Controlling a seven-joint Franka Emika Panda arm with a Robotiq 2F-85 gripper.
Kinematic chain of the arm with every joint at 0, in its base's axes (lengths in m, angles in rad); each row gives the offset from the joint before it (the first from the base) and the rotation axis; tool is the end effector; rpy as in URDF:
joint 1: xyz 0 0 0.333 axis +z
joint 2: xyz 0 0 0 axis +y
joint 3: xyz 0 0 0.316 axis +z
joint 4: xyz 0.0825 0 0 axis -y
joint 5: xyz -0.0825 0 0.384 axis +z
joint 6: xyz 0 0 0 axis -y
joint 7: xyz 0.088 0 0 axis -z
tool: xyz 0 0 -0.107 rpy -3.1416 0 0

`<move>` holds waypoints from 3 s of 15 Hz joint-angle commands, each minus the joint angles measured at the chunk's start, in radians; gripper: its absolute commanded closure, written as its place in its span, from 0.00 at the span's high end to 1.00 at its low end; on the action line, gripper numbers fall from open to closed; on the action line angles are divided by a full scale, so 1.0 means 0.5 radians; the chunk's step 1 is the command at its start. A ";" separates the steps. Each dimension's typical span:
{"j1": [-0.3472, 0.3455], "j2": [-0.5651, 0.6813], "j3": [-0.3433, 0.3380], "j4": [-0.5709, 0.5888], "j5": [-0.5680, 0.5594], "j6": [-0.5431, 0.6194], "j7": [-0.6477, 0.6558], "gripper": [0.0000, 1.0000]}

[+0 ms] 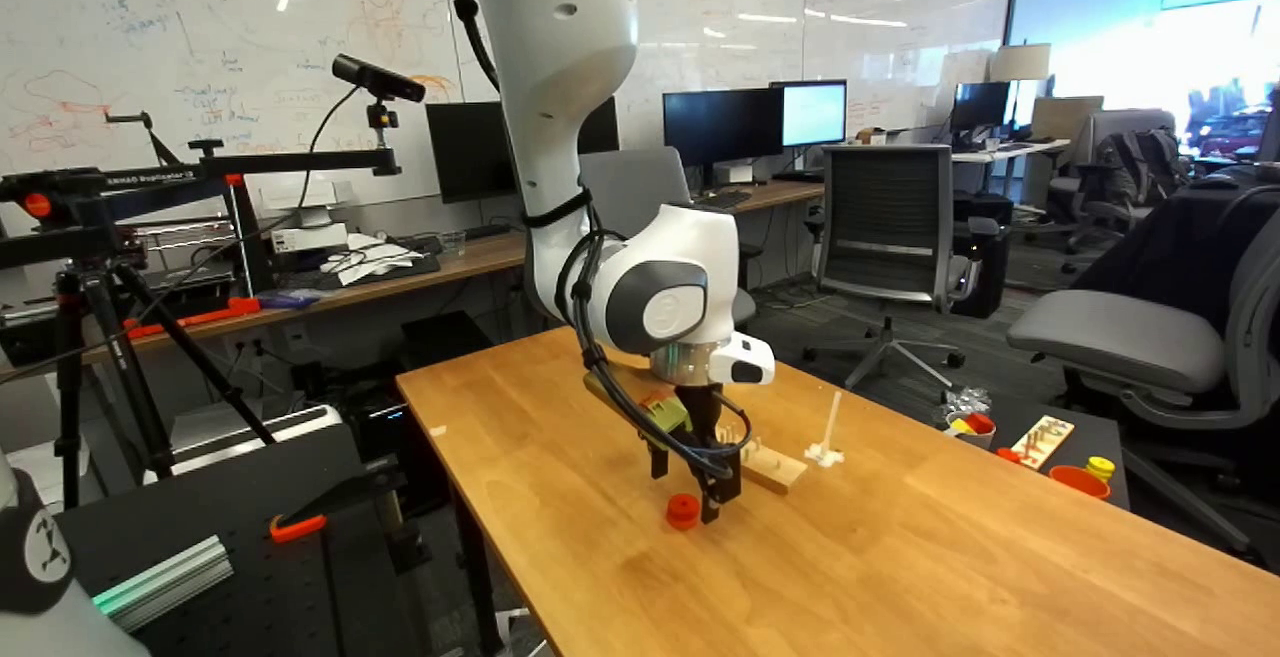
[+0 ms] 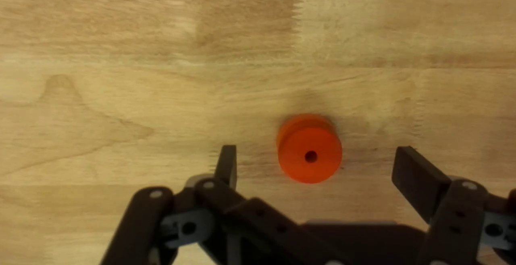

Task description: Place an orange disk on the wooden base

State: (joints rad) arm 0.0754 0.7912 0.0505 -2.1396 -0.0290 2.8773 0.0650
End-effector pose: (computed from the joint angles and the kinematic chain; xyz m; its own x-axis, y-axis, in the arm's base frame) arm 0.5214 0.0708 0.0273 0.9957 0.0756 -0.0537 0.0743 -0.9969 -0.0264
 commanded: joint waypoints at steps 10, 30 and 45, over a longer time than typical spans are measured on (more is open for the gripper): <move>0.031 0.078 -0.010 0.081 0.033 -0.010 0.009 0.18; 0.184 -0.006 -0.117 0.054 -0.014 -0.056 0.040 0.17; 0.134 0.013 -0.094 0.065 0.011 -0.108 0.024 1.00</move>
State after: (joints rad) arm 0.1408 0.8092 0.0081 -2.1112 -0.0291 2.8470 0.0656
